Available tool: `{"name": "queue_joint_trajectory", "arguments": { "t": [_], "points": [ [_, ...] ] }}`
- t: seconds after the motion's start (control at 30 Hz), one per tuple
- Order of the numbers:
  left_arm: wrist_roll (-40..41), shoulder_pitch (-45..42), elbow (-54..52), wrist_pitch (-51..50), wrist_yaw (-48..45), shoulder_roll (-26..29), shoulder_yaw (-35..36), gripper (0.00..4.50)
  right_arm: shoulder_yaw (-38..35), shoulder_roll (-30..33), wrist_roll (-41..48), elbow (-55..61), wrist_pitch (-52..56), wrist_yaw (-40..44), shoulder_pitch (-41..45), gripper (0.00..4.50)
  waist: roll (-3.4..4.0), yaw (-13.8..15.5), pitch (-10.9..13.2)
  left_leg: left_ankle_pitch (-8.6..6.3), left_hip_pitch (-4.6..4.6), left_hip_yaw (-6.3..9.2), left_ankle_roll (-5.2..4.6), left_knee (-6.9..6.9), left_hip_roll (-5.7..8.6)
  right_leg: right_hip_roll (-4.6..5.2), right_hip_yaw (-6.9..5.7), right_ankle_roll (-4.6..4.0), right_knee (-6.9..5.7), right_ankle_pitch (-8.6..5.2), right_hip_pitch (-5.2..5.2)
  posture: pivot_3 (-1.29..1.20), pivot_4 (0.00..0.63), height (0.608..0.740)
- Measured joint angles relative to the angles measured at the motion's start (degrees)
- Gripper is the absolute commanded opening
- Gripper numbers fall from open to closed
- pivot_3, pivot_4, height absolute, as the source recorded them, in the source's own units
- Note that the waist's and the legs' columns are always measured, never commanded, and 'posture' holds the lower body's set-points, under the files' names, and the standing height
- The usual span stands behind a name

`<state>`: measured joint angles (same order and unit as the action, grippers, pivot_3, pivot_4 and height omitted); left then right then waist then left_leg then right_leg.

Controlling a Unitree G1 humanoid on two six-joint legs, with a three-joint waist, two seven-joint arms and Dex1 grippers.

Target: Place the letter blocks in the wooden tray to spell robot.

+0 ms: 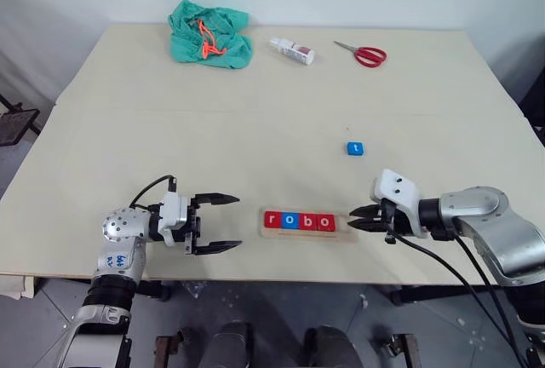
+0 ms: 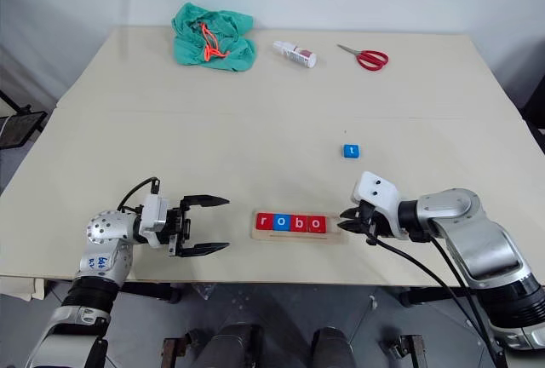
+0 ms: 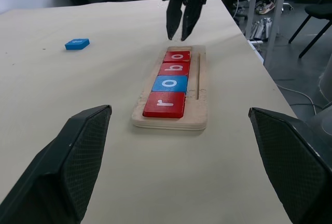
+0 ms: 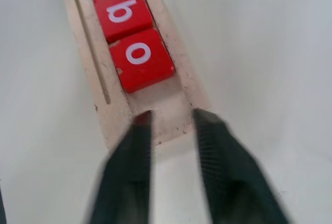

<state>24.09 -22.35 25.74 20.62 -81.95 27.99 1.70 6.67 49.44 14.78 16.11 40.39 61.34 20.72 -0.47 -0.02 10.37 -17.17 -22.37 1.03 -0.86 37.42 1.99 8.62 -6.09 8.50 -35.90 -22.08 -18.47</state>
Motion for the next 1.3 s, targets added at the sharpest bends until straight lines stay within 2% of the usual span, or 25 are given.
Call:
{"name": "queue_joint_trajectory", "arguments": {
  "t": [0.27,0.57,0.67,0.77,0.97,1.13,1.17,1.3],
  "points": [
    [0.0,0.0,-0.1,0.0,0.2,0.0,0.0,4.50,4.2,-2.7,-0.3,0.3,0.6,-2.3,0.4,0.01,0.00,0.0,0.0,0.00,0.00,0.02,0.00,0.02,0.02,0.01,0.00,0.00,0.00,0.00,0.00,0.00,0.150,0.740],
    [0.0,0.1,-0.2,0.0,1.0,0.1,0.0,4.50,4.4,-3.4,-0.3,0.3,1.1,-3.5,1.6,0.01,0.00,0.0,0.0,0.00,0.00,0.02,0.00,0.01,0.02,0.01,0.00,0.00,0.00,0.00,0.00,0.00,0.150,0.740],
    [0.0,0.1,-0.2,0.0,1.1,0.1,0.0,4.50,1.7,-3.3,0.9,1.2,2.5,-4.7,0.9,0.01,0.00,0.1,0.0,0.00,-0.02,0.02,0.00,0.01,0.03,0.01,0.00,0.00,0.00,0.00,0.00,0.00,0.150,0.740],
    [0.0,0.0,-0.1,-0.1,1.1,0.2,0.0,4.50,-4.5,-3.0,3.1,3.0,3.5,-6.3,0.1,0.58,0.00,0.2,0.0,0.00,-0.01,0.03,0.00,0.01,0.03,0.01,0.00,0.00,0.00,0.00,0.01,0.00,0.150,0.740],
    [0.0,-0.7,0.2,-0.2,0.9,0.1,-0.1,4.50,-18.6,-8.5,7.2,4.6,3.6,-15.3,-5.6,2.65,0.00,0.4,0.0,0.00,-0.01,0.05,0.00,-0.01,0.04,0.01,-0.02,0.00,-0.04,0.00,0.01,0.00,0.150,0.740],
    [-0.1,-3.1,2.4,-0.3,-0.1,0.1,-0.1,4.50,-24.5,-13.1,9.6,7.5,4.7,-21.1,-12.6,4.25,0.00,0.9,0.0,0.00,0.00,-0.04,0.00,0.00,0.05,0.02,0.04,0.00,-0.05,0.00,-0.01,0.00,0.150,0.740],
    [-0.1,-3.4,2.6,-0.3,-0.3,0.1,-0.2,4.50,-25.2,-13.8,10.0,8.1,4.9,-22.1,-12.8,4.47,0.00,0.8,0.0,0.00,0.01,-0.04,0.00,0.00,0.04,0.01,0.05,0.00,-0.05,0.00,0.00,0.00,0.150,0.740],
    [-0.1,-4.4,3.9,-0.3,-1.3,0.1,-0.2,4.50,-25.7,-15.8,10.6,9.7,4.9,-26.4,-12.7,4.47,0.01,0.4,0.0,0.01,0.07,-0.04,0.01,-0.06,0.01,-0.01,0.05,0.00,-0.07,0.00,0.00,0.00,0.150,0.740]
  ]
}}
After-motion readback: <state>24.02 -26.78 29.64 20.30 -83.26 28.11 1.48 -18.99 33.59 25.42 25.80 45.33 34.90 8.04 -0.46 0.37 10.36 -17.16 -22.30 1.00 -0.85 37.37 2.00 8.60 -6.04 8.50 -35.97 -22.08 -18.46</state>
